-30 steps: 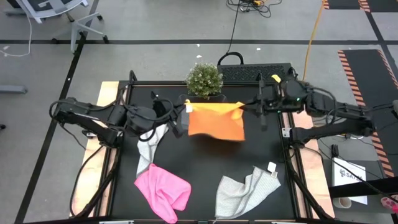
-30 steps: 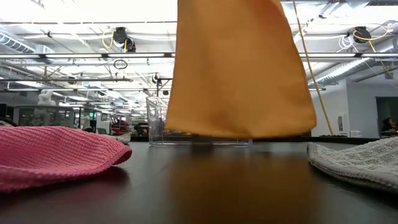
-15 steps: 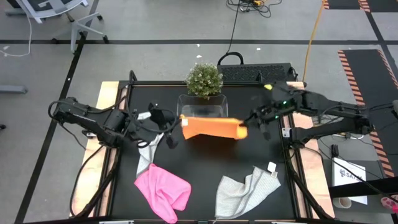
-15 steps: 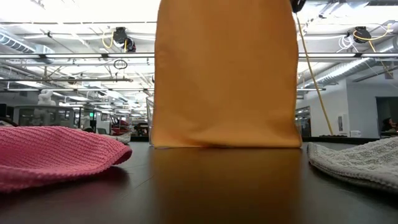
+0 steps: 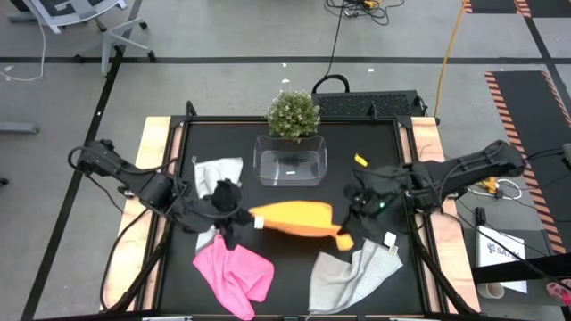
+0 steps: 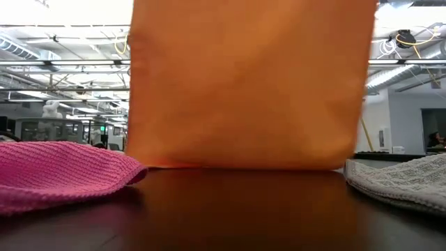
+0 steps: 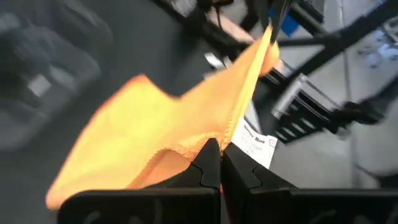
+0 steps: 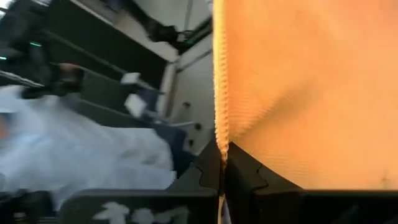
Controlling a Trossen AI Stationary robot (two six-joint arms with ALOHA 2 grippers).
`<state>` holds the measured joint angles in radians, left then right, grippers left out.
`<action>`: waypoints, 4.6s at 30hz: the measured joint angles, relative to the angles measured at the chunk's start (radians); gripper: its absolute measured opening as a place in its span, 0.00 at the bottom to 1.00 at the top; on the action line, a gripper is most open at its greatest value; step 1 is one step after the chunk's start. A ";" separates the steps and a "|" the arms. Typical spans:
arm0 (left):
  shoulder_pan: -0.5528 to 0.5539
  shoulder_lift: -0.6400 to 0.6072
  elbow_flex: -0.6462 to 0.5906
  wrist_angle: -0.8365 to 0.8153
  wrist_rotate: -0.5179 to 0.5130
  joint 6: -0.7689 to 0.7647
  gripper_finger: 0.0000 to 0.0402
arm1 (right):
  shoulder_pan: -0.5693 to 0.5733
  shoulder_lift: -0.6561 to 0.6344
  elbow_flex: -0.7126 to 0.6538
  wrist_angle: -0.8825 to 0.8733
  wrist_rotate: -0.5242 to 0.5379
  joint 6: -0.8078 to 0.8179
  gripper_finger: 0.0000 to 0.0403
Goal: Fold microfiber towels
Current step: Fold the orange microfiber towel on the table
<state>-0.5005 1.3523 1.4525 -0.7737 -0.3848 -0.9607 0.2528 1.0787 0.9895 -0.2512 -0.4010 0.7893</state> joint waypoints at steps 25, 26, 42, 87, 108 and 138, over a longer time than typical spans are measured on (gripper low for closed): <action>0.302 -0.020 0.000 0.087 -0.112 0.462 0.00 | -0.461 -0.250 -0.001 -0.076 -0.193 -0.342 0.00; 0.315 -0.032 0.000 0.114 -0.110 0.493 0.00 | -0.485 -0.258 0.013 -0.075 -0.205 -0.351 0.00; 0.327 -0.111 0.000 0.072 -0.095 0.555 0.00 | -0.565 -0.118 0.222 -0.317 -0.282 -0.493 0.00; 0.279 -0.175 0.000 0.175 -0.115 0.670 0.00 | -0.673 -0.091 0.151 -0.028 -0.570 -0.343 0.00; 0.159 0.005 0.000 -0.075 0.190 0.266 0.00 | -0.346 -0.013 0.107 -0.299 -0.379 -0.260 0.00; 0.130 0.101 -0.280 -0.021 0.159 -0.086 0.00 | -0.028 -0.012 -0.549 0.634 0.091 0.124 0.00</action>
<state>-0.3706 1.4528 1.1724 -0.7944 -0.2258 -1.0464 0.2251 1.0664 0.4404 0.3824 -0.3105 0.9131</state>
